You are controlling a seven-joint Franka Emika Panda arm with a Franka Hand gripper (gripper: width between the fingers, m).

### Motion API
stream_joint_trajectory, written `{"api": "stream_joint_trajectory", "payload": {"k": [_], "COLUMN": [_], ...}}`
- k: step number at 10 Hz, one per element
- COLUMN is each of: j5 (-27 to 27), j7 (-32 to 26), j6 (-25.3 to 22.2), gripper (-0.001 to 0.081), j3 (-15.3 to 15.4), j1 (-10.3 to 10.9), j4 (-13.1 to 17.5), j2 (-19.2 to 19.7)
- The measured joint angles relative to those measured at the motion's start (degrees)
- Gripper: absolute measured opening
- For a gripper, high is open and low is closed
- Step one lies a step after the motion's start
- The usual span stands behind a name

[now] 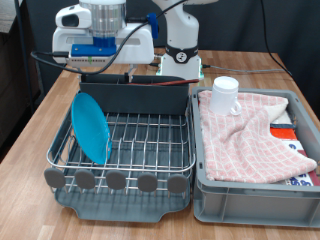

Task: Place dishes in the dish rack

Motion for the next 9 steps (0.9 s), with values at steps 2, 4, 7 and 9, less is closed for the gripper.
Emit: {"api": "stream_joint_trajectory", "payload": {"k": [2,4,7,9], "j5": [0.87,-1.16,-6.54,-7.00], "j7": [-0.71,0.76,2.39,2.09], "j6": [-4.10,-8.78,-15.64,-17.20], "gripper": [0.0802,0.0802,0.0802,0.0802], "j3": [0.81,2.27,5.93,8.06], "j1": [0.21,0.67,1.76,2.86], "j4": [0.87,2.13,4.08,4.21], "j2": [-3.12,-5.99,-9.09,-10.17]}}
